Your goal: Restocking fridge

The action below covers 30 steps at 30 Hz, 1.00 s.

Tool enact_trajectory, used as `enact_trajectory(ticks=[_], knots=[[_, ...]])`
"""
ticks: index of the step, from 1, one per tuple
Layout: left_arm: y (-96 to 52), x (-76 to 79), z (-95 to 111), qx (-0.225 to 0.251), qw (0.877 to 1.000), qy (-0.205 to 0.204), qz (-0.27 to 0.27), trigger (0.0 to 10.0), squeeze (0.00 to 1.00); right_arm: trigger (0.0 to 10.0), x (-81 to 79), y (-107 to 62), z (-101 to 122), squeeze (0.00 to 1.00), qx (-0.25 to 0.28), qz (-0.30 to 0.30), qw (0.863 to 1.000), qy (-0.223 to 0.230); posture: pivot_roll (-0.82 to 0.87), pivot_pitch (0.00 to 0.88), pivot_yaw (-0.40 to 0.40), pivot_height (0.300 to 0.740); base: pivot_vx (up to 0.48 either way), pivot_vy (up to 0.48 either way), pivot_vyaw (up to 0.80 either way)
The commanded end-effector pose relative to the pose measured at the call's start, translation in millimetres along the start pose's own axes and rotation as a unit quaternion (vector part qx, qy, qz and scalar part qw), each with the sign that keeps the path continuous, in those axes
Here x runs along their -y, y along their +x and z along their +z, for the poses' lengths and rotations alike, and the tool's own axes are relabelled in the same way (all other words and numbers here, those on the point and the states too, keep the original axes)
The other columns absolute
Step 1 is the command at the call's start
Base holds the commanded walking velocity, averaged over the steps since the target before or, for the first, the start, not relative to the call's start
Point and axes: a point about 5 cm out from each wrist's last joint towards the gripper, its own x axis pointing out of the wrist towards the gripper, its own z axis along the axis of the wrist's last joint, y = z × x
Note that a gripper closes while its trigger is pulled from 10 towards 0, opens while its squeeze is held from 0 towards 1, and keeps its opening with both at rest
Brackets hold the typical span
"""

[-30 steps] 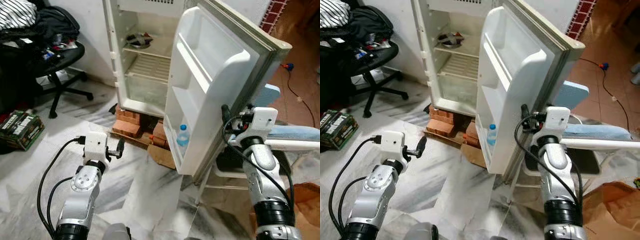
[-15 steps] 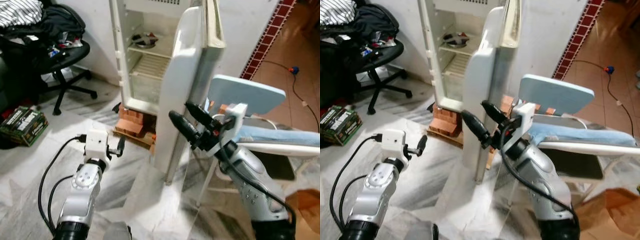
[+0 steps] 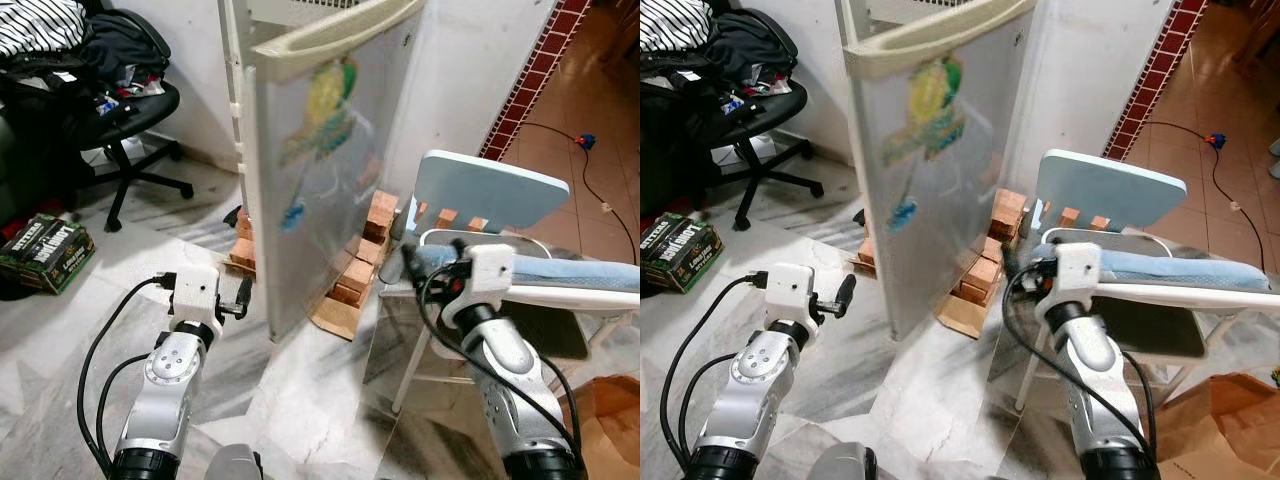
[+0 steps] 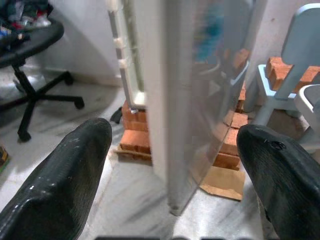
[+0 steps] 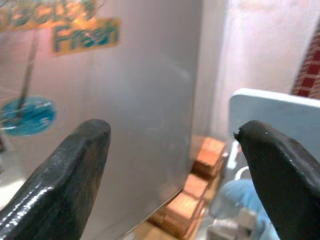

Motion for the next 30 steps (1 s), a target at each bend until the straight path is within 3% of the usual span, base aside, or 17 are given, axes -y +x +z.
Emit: enact_trajectory(ticks=[1, 7, 11, 19, 30], knots=[[-1.1, 1.1, 7, 0.019, 1.000, 0.019, -0.006, 10.0, 0.00, 10.0, 2.5, 1.4, 9, 0.00, 0.021, -0.022, 1.000, -0.007, 0.02, 0.004, -0.055, 0.740, 0.000, 0.000, 0.00], [-2.8, -4.8, 3, 0.009, 1.000, 0.020, 0.002, 10.0, 0.00, 10.0, -3.7, 1.0, 8, 0.00, 0.029, -0.038, 0.999, 0.014, 0.01, 0.007, -0.050, 0.740, 0.000, 0.000, 0.00], [-3.0, -6.4, 0, 0.000, 1.000, 0.022, 0.004, 10.0, 0.00, 10.0, -3.8, -1.5, 4, 0.00, 0.022, -0.050, 0.998, 0.018, 0.01, 0.012, -0.045, 0.740, 0.000, 0.307, -0.80], [-2.7, -4.0, 1, 0.001, 1.000, 0.026, -0.014, 10.0, 0.00, 10.0, -17.9, -0.7, 3, 0.00, 0.026, -0.015, 1.000, 0.006, 0.02, 0.024, -0.044, 0.740, 0.000, 0.477, -0.76], [-2.9, -5.0, -2, -0.003, 1.000, 0.022, -0.012, 10.0, 0.00, 10.0, -16.7, 2.1, 2, 0.00, 0.025, -0.019, 0.999, 0.003, 0.01, 0.025, -0.046, 0.740, 0.000, 0.480, 0.00]])
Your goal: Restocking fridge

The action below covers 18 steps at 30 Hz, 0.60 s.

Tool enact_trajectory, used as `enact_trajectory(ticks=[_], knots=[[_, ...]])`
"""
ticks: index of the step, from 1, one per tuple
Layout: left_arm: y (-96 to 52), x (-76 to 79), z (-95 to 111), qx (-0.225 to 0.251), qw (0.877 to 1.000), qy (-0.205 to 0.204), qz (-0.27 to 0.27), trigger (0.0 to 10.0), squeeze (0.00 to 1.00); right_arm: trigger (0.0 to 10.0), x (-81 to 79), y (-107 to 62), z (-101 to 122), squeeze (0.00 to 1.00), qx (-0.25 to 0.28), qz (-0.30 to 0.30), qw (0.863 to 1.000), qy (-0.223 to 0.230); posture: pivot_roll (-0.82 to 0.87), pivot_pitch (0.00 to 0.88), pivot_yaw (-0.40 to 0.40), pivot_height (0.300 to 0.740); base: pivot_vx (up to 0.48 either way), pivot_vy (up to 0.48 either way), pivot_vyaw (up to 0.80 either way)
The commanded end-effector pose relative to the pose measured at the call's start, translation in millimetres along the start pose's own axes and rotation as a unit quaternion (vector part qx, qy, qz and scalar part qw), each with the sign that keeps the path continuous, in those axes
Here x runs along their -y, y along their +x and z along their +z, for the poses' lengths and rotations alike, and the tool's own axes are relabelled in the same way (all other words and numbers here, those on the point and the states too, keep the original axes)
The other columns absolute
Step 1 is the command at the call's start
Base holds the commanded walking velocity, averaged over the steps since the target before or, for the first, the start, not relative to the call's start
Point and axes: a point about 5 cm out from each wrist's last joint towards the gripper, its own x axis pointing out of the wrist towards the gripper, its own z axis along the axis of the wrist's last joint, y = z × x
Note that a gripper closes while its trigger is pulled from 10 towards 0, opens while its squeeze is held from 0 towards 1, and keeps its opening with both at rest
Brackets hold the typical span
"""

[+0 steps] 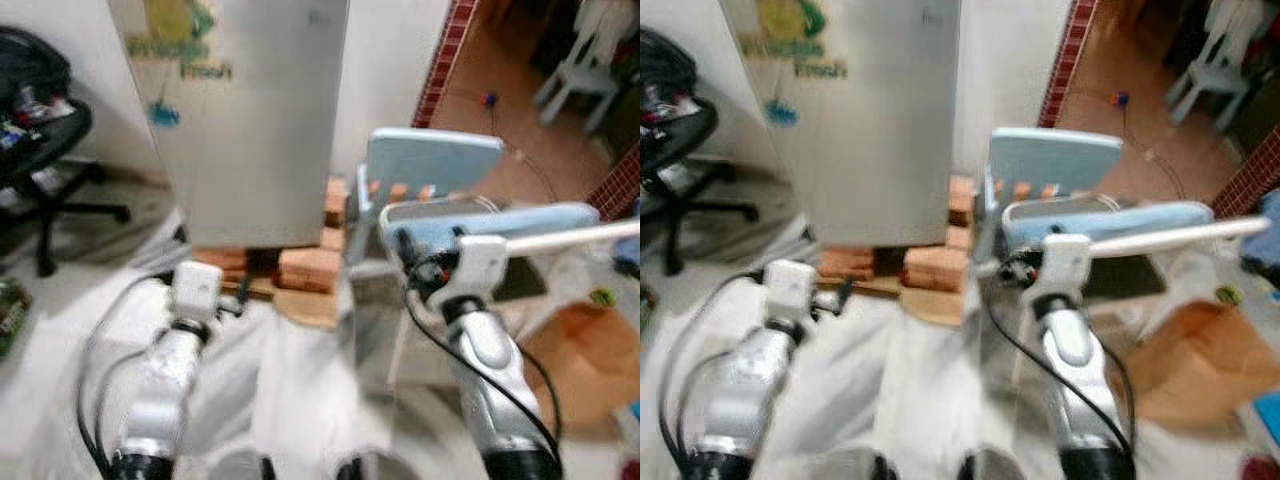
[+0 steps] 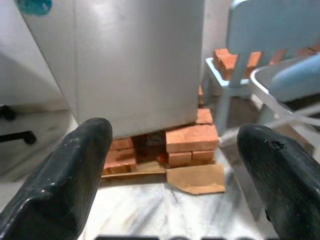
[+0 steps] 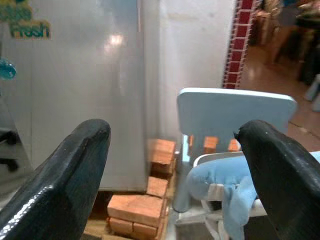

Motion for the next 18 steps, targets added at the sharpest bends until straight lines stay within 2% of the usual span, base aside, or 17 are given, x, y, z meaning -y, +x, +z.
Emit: enact_trajectory(ticks=[1, 5, 9, 11, 14, 16, 18], knots=[[0.8, -7.4, 3, 0.007, 1.000, 0.007, 0.008, 10.0, 0.00, 10.0, -3.6, 2.1, 3, 0.00, 0.007, 0.004, 1.000, 0.001, 0.01, 0.025, -0.047, 0.740, 0.000, 0.480, 0.00], [1.4, -10.6, 3, 0.012, 1.000, 0.014, 0.010, 10.0, 0.00, 10.0, -5.0, 1.4, 3, 0.00, 0.006, 0.007, 1.000, 0.000, 0.01, 0.023, -0.047, 0.740, 0.000, 0.480, -0.66], [0.4, -24.1, 1, 0.008, 0.999, -0.011, 0.034, 10.0, 0.00, 10.0, -7.3, 1.0, 3, 0.00, 0.009, 0.010, 1.000, -0.002, 0.01, 0.021, -0.045, 0.740, 0.000, 0.480, -0.80], [0.7, -35.4, 0, 0.007, 0.998, -0.050, 0.044, 10.0, 0.00, 10.0, -7.7, 0.6, 2, 0.00, 0.010, 0.009, 1.000, -0.001, 0.01, 0.021, -0.045, 0.740, 0.000, 0.480, -0.40], [2.5, -48.5, -1, 0.010, 0.999, -0.017, 0.047, 10.0, 0.00, 10.0, -8.2, 1.1, 2, 0.00, 0.010, 0.009, 1.000, 0.000, 0.01, 0.022, -0.049, 0.740, 0.000, 0.480, 0.00], [5.7, -56.0, 7, 0.026, 0.998, 0.009, 0.051, 10.0, 0.00, 10.0, -8.6, 1.5, 2, 0.00, 0.011, 0.009, 1.000, 0.000, 0.01, 0.022, -0.050, 0.740, 0.000, 0.480, 0.00], [13.3, -54.7, 23, 0.051, 0.997, -0.013, 0.057, 10.0, 0.00, 10.0, -8.1, 3.3, 3, 0.00, 0.014, 0.006, 1.000, -0.001, 0.02, 0.018, -0.052, 0.740, 0.000, 0.450, 0.00]])
